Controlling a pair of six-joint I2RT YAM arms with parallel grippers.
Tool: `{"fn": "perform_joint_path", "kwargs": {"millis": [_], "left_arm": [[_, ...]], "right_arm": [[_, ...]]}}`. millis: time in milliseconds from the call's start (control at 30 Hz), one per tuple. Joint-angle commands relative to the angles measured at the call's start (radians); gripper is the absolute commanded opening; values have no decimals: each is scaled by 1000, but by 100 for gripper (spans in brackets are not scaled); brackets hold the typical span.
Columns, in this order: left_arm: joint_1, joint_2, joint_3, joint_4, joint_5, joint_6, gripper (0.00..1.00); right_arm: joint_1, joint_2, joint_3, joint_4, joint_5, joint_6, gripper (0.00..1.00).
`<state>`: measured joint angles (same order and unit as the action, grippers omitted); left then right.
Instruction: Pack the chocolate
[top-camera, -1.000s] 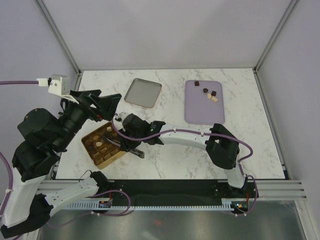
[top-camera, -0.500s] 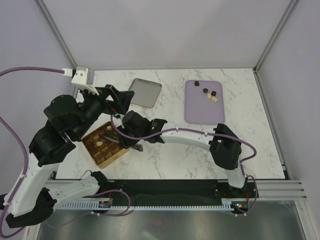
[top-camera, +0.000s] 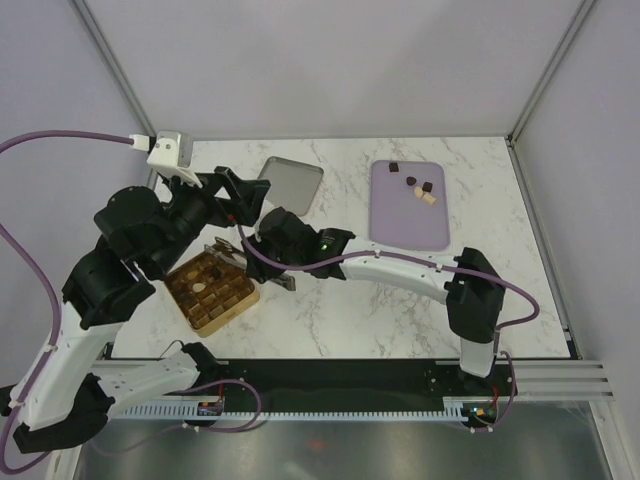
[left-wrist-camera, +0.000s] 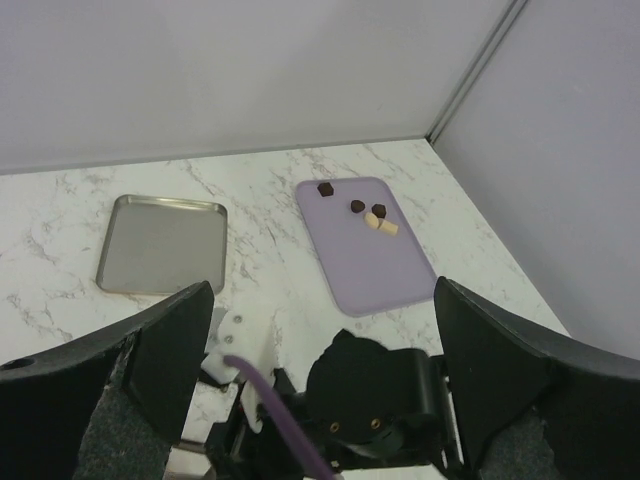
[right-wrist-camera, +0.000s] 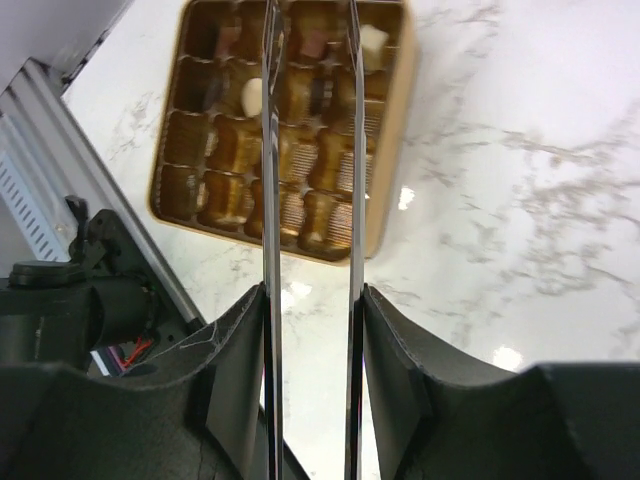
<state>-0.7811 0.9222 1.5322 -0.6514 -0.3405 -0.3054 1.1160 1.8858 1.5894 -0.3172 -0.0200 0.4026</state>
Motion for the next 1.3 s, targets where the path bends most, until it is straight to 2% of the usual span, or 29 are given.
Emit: {"fn": "perform_joint_path", "kwargs": {"millis": [0,200,433,567,667,867,1067,1267], "left_arm": [[0,17,22,36,-23,31,99],[2,92,66,38,38,35,99],[2,145,60,42,77,69,100],[2,159,51,33,92,68,100],[5,181,57,27,121,69,100],[25,207,10,15,165,60,100],[71,199,-41,6,247,34,100],[86,185,-69,6,268,37,100]], "right_arm": [[-77,-124,-66,10,63,-10,48],[-240,-275,-232,-17,107,-24,48],[-453,-367,-315,-121,196,-59,47],[-629,-390,-330,-181,215,-47,47],[-732,-352,-278,-249,250,-42,47],[-846,-315,-241,-279,308,-67,48],[-929,-268,-240,-275,243,-88,49],[-969,-229,-217,-261,198,-114,51]]}}
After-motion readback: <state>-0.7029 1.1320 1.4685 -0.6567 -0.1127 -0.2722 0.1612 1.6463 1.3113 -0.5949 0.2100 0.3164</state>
